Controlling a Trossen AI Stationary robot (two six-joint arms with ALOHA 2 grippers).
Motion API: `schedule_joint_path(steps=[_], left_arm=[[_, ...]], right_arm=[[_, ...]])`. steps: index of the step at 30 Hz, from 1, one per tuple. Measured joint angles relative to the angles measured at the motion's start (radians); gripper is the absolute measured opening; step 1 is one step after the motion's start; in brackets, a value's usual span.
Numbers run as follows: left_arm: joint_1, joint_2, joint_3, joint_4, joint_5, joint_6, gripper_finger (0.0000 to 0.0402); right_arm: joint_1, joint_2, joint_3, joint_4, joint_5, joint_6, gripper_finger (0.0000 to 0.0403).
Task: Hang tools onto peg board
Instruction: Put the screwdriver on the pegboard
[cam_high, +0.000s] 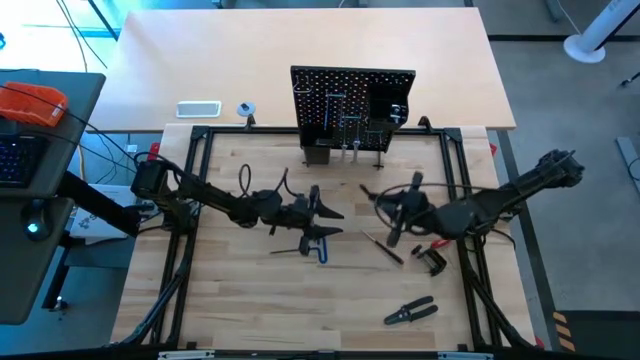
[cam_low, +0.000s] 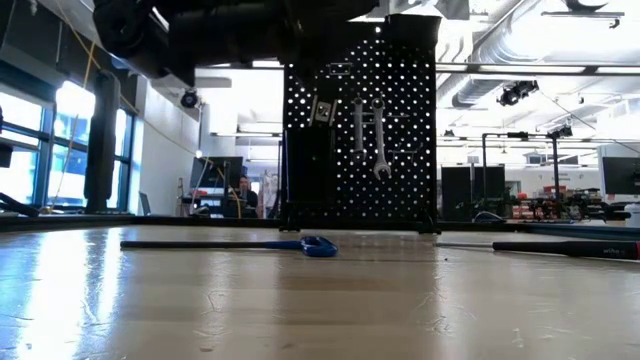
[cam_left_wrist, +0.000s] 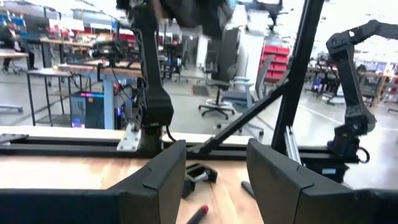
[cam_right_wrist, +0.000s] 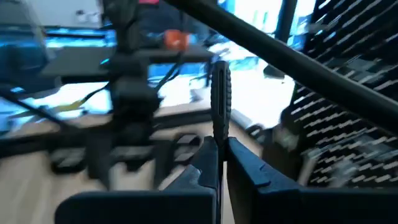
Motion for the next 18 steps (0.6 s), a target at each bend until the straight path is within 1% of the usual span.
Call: schedule_joint_path(steps=[2, 6, 10, 14, 18], left_arm=[[-0.007, 0.0, 0.0, -0.026, -0.001, 0.0, 0.0159], [-0.026, 0.0, 0.0, -0.07, -0.001, 0.001, 0.0159], [-0.05, 0.0, 0.0, -0.101, -0.002, 0.001, 0.0159], [-0.077, 0.0, 0.0, -0.118, -0.011, 0.008, 0.0159], [-0.097, 0.0, 0.0, -0.133, -0.023, 0.016, 0.0159]], right_arm=[[-0.024, -0.018, 0.029, 0.002, 0.02, -0.056, 0.0004], [-0.101, -0.026, 0.113, -0.009, 0.023, -0.186, 0.0004], [-0.211, -0.025, 0.23, -0.071, -0.014, -0.257, 0.0004], [-0.336, 0.0, 0.353, -0.202, -0.075, -0.254, 0.0004], [-0.476, 0.046, 0.479, -0.357, -0.175, -0.201, 0.0004]])
